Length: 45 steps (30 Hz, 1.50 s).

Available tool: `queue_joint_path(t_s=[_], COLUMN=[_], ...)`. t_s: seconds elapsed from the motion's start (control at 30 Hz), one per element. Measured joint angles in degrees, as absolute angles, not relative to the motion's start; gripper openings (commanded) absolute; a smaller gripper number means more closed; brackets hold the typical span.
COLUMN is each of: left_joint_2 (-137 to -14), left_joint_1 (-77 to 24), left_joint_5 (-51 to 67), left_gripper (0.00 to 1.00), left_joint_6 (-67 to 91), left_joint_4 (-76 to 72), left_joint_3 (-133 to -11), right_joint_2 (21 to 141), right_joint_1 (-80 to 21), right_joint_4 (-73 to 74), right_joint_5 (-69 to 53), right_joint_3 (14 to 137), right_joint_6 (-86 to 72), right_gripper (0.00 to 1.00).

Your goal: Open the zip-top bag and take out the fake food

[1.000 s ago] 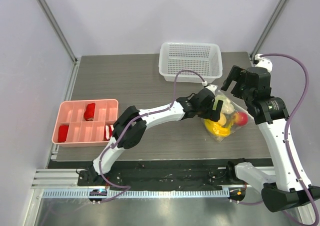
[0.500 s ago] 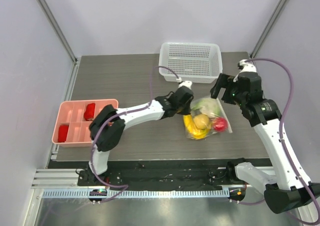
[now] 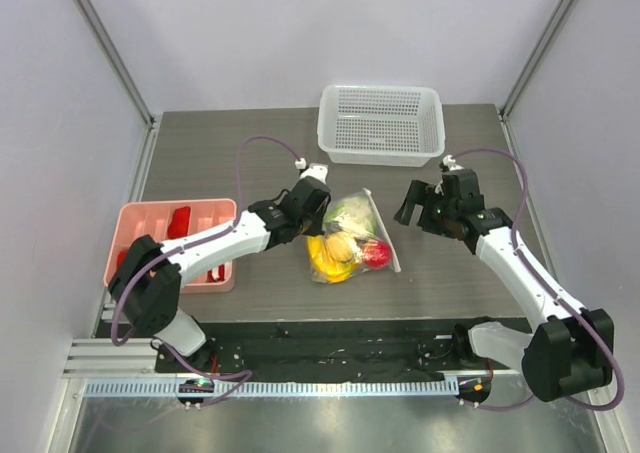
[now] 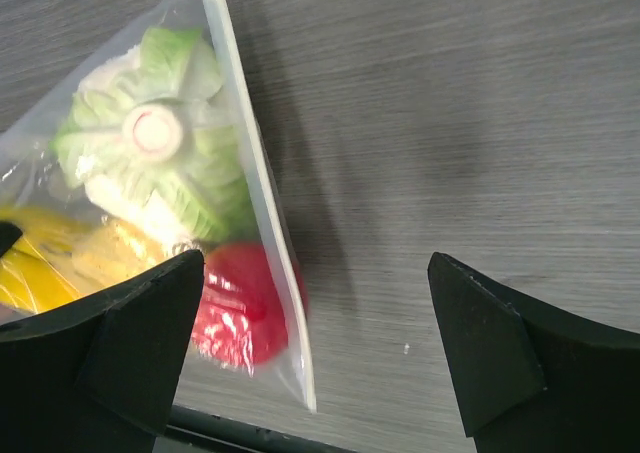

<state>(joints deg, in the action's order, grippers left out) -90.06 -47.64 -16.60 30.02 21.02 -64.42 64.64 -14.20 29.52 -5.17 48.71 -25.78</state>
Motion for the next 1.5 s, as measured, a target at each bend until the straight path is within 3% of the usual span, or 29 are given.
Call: queue_joint_path(t_s=[0.1, 0.2, 0.23, 0.3, 0.6, 0.73, 0.97, 1.17, 1.3, 1.5], left_joint_2=[-88.40, -87.44, -87.29, -87.31, -81.19, -77.49, -88.77, -83.05, -77.45, -75.88], left_joint_1=[-47.66, -47.59, -47.59, -47.59, -48.45, -49.95, -50.57, -50.37, -50.39, -50.41], left_joint_5=[-13.82, -11.84, -11.51, -11.22, -11.05, -4.97, 6.07, 4.93, 4.47, 4.19], left_gripper=[0.09, 0.44, 0.67, 0.84, 0.77, 0.78, 0.70, 0.72, 0.72, 0.72], left_joint_6=[29.80, 29.47, 29.26, 29.08, 29.39, 30.02, 33.91, 34.54, 34.26, 34.30], left_joint_4=[19.31, 16.84, 16.56, 17.26, 23.68, 20.53, 12.16, 7.40, 5.65, 5.02], left_joint_3=[-61.69, -59.46, -59.02, -58.67, -60.97, -63.00, -61.19, -51.57, -50.35, -50.46], right_joint_2=[65.58, 67.53, 68.25, 70.35, 74.67, 77.45, 81.06, 81.06, 81.17, 82.39], right_joint_1=[-11.81, -10.98, -10.44, -9.08, -8.12, -8.27, -9.19, -10.74, -11.27, -12.75], right_joint_4=[25.34, 19.44, 17.28, 12.16, 2.44, -1.02, -8.56, -16.93, -19.77, -21.37], right_joint_5=[-10.61, -15.92, -17.52, -21.04, -26.46, -28.51, -34.59, -38.06, -37.89, -37.50], right_joint_3=[44.51, 42.57, 41.91, 40.10, 33.41, 32.82, 30.30, 28.03, 27.92, 27.94], right_joint_6=[-27.44, -28.84, -29.61, -31.51, -34.22, -34.46, -39.03, -45.30, -46.83, -48.53], right_gripper=[1.00, 1.00, 1.00, 1.00, 0.98, 0.96, 0.90, 0.78, 0.52, 0.43])
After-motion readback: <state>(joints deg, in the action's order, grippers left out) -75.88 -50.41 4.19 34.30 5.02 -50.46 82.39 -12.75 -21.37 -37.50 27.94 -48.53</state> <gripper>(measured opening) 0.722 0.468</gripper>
